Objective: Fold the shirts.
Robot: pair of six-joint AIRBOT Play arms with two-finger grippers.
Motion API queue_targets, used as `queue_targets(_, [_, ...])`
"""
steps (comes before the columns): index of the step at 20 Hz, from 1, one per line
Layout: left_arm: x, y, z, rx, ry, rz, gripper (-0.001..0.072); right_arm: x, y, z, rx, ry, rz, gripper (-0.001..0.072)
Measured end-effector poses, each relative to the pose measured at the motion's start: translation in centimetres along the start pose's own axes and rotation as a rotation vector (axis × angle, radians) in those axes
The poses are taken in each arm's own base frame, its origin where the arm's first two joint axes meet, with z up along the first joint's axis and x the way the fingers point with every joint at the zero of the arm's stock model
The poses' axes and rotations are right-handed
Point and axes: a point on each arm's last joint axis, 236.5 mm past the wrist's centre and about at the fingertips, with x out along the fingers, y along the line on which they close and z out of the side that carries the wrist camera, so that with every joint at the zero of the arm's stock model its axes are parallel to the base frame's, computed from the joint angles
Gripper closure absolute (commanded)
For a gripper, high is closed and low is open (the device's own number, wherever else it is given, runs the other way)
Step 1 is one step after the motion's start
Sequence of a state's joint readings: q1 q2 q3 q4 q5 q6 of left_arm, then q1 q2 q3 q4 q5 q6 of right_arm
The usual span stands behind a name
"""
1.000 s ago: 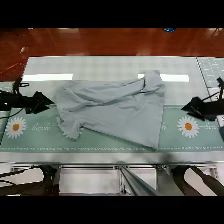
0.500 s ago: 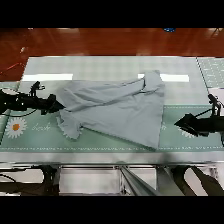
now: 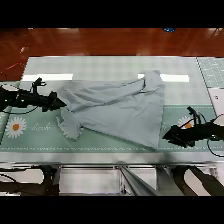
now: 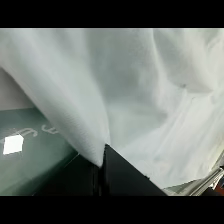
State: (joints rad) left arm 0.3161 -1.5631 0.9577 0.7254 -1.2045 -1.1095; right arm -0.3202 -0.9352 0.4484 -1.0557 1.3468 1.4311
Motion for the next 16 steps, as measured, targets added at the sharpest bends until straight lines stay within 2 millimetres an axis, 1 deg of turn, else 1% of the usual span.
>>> queue_targets(2, [0.0,0.0,0.0,0.001,-0.001,0.000,0.0690,1.5,0.6,-0.4,-0.012,0.051,0.004,0.0306])
queue_targets(4, [0.0,-0.1,0.0,0.002,0.000,-0.001,0.0690,2.9,1.4,-0.4,-0.017,0.081,0.017,0.0306])
queue_targets(6, [0.0,-0.1,0.0,0.002,0.001,-0.002,0.0690,4.4,2.7,0.0,-0.016,0.094,0.049,0.0307])
queue_targets(7, [0.0,-0.1,0.0,0.002,0.002,-0.002,0.0690,5.1,3.8,0.2,-0.021,0.094,0.080,0.0316])
queue_targets(8, [0.0,-0.1,0.0,0.002,0.002,-0.002,0.0690,5.6,4.8,0.7,-0.021,0.085,0.109,0.0343])
queue_targets(9, [0.0,-0.1,0.0,0.002,0.002,-0.003,0.0690,6.0,5.7,1.5,-0.032,0.063,0.131,0.0580])
queue_targets(10, [0.0,-0.2,0.0,0.001,0.004,-0.005,0.0690,6.3,6.4,2.3,-0.058,0.040,0.138,0.0682])
queue_targets(11, [-0.1,-0.4,0.0,-0.001,0.002,-0.012,0.0690,6.3,7.5,3.2,-0.081,0.017,0.158,0.0683])
queue_targets(13, [-0.4,-1.4,0.2,0.001,-0.007,-0.040,0.0690,5.4,10.4,4.5,-0.165,-0.012,0.206,0.0683])
queue_targets(14, [-1.0,-2.3,0.7,0.011,-0.029,-0.058,0.0690,4.5,12.0,5.3,-0.208,-0.033,0.229,0.0684])
queue_targets(15, [-1.8,-3.6,1.4,0.028,-0.056,-0.081,0.0690,3.0,13.9,6.4,-0.257,-0.069,0.254,0.0684])
queue_targets(16, [-2.9,-5.1,2.1,0.056,-0.088,-0.103,0.0690,1.1,15.7,7.5,-0.311,-0.111,0.274,0.0684])
